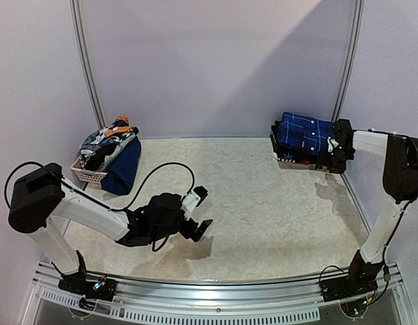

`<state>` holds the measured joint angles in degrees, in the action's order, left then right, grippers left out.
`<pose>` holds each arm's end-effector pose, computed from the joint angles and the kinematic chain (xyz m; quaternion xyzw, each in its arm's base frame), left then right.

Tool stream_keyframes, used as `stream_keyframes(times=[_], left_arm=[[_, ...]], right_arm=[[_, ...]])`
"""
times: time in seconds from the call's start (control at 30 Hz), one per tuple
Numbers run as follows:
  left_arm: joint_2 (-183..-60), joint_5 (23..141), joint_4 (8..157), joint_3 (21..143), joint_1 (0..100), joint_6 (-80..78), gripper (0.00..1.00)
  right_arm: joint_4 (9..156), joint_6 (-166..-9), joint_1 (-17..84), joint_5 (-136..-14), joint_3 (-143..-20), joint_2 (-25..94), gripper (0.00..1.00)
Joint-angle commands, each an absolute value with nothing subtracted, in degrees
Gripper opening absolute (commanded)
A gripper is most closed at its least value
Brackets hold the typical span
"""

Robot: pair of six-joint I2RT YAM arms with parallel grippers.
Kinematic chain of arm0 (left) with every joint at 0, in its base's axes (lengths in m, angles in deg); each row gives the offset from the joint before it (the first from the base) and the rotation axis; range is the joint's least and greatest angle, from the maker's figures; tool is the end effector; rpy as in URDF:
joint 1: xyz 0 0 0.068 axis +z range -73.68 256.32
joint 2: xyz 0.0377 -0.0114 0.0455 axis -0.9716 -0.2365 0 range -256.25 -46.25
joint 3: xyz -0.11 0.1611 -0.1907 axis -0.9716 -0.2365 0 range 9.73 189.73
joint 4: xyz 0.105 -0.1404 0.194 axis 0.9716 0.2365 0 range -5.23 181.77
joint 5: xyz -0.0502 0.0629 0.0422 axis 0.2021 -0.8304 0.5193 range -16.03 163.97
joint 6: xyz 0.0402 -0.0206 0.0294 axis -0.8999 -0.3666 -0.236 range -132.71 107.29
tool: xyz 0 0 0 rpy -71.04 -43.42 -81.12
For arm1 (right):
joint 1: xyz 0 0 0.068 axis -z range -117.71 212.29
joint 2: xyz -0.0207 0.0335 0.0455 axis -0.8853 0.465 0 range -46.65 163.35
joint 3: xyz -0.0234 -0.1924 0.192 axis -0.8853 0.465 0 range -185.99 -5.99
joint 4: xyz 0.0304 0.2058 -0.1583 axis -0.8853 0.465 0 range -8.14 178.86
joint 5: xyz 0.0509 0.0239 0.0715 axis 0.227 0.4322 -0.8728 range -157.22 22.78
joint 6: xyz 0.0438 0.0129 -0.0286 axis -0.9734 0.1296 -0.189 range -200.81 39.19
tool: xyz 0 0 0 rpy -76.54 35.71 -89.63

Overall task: Fold and stack the mixed laundry pile
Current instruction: Adjust the square-folded shirt at the corner of the board.

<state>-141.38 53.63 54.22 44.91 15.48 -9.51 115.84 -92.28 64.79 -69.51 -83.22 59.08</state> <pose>0.1627 -0.2661 0.1416 0.3316 0.7875 -0.1341 0.5018 0.3859 -0.0154 0.2063 0.1134 0.9645 0.0379 0.2356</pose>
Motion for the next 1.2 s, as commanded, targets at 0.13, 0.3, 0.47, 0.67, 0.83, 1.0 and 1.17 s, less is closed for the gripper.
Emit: stream_keyframes(times=[0.13, 0.3, 0.47, 0.67, 0.83, 1.0, 1.17], left_arm=[[-140.11, 53.84, 54.93, 45.44, 16.29, -9.09, 1.0], [-140.47, 53.84, 54.92, 46.0, 16.29, -9.15, 1.0], [-140.17, 53.39, 54.9, 45.39, 16.29, -9.02, 1.0], [-139.34, 52.87, 55.28, 44.86, 16.29, -9.02, 1.0], [-138.48, 52.11, 55.46, 43.85, 16.29, -8.84, 1.0], [-138.54, 51.8, 55.53, 43.88, 16.29, -8.93, 1.0], [-138.45, 51.91, 55.77, 44.16, 16.29, -8.93, 0.99]], right_arm=[[117.51, -92.0, 64.51, -64.3, -88.16, 65.77, 0.61], [117.08, -92.47, 64.57, -63.33, -92.63, 69.12, 0.53], [115.63, -92.5, 64.74, -60.62, -96.58, 71.43, 0.48], [114.34, -91.95, 65.21, -56.45, -102.43, 75.2, 0.45], [112.1, -91.67, 66.16, -54.88, -105.58, 76.29, 0.44], [112.47, -90.22, 66.46, -53.48, -110.63, 78.32, 0.44], [113.23, -88.6, 67.8, -52.64, -113.95, 79.84, 0.43]])
